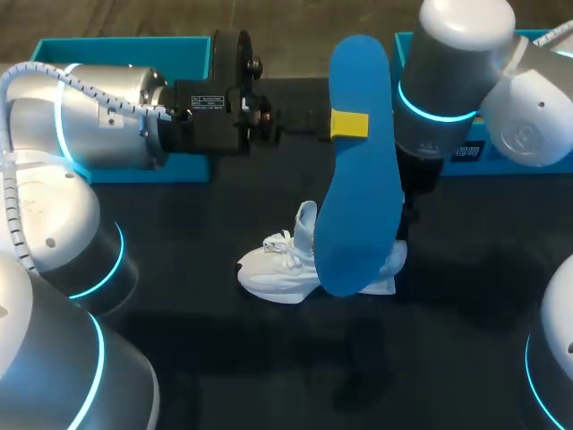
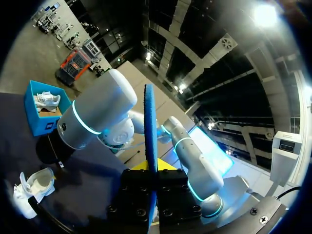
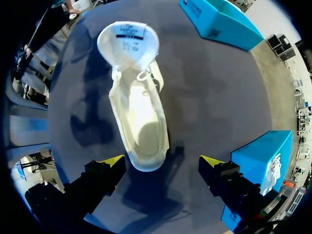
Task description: Take the shoe out of the shoebox, open the shoe tongue, remove and reinsert the insole, then place the shoe into the shoebox
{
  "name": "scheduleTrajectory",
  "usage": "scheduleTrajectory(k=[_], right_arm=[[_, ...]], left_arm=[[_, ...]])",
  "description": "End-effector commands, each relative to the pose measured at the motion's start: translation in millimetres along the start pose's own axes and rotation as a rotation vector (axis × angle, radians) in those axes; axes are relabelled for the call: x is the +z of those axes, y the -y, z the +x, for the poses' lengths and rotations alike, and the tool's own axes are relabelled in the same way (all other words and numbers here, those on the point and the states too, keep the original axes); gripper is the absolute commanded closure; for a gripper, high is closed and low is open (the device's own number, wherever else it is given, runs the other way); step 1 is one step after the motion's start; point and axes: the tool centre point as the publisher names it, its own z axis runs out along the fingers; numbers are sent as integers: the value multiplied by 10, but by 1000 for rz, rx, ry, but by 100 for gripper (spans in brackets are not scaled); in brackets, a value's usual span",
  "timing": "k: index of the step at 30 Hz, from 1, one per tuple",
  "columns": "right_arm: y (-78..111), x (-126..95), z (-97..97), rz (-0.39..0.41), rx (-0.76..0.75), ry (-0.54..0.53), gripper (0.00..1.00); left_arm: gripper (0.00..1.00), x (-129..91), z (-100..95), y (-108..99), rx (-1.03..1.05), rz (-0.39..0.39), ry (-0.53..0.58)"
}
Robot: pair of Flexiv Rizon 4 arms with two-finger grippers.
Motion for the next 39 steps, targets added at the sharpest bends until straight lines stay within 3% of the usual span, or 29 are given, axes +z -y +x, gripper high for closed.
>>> scheduleTrajectory(k=[1,10,23,34,35,37,39], right_arm=[[-125,82,-144,24,3,-7,0],[-262,362,-278,2,-28,-23,0],[-487,663,-124,-27,-42,-48,0],[-651,897,-112,-26,-29,-72,0],[-654,903,-112,-25,-28,-72,11],[-659,917,-112,-20,-22,-74,51],[-660,927,-108,-18,-20,-76,64]], left_arm=[[100,-1,1,-15,0,3,-1],[100,-1,1,-15,0,3,-1],[100,-1,1,-15,0,3,-1],[100,-1,1,-15,0,3,-1],[100,-1,1,-15,0,3,-1],[100,-1,1,-15,0,3,-1],[100,-1,1,-15,0,3,-1]])
